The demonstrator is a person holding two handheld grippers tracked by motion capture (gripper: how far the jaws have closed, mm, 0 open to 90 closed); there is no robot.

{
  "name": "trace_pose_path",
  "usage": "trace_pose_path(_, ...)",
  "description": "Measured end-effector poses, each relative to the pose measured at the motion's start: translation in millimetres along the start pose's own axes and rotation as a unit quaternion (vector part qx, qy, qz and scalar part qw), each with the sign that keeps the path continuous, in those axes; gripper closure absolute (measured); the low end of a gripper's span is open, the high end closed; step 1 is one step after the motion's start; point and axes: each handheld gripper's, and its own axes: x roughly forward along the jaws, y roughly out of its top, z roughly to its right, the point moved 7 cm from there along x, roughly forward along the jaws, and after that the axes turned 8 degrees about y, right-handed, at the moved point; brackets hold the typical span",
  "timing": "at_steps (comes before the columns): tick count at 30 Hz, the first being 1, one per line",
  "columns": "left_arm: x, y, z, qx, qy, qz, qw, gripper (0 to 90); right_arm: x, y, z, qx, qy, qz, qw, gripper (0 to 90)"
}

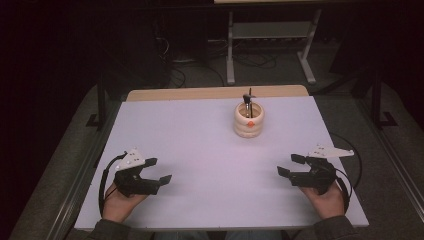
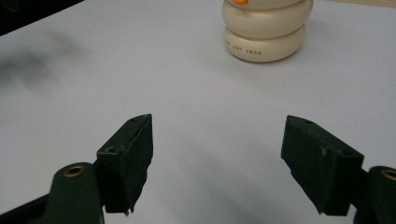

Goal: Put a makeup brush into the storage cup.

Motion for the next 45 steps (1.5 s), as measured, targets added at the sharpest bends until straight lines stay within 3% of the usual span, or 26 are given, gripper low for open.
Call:
trace_pose_path(9,-2.6,-3.6,-1.3,-0.009,0.004,0.004,0.9999,19.7,-4.8,-5.1,-2.8,-0.008,-0.012,0.001,0.9999,23.7)
trace_pose_path(19,-3.5,-9.5,-1.2,0.002,0.019,0.010,0.9998,19.4,-11.0,-7.5,-4.1,-0.013,-0.030,0.007,0.9994,21.4)
trace_pose_path(25,-4.3,-12.8,-0.8,-0.007,0.026,0.022,0.9994,19.0,-13.5,-11.2,-6.3,-0.019,-0.036,0.006,0.9991,20.6)
trace_pose_path(45,-1.8,-19.5,3.5,0.001,0.013,0.012,0.9998,19.0,-15.3,-16.5,-11.2,-0.022,-0.041,0.002,0.9989,19.3)
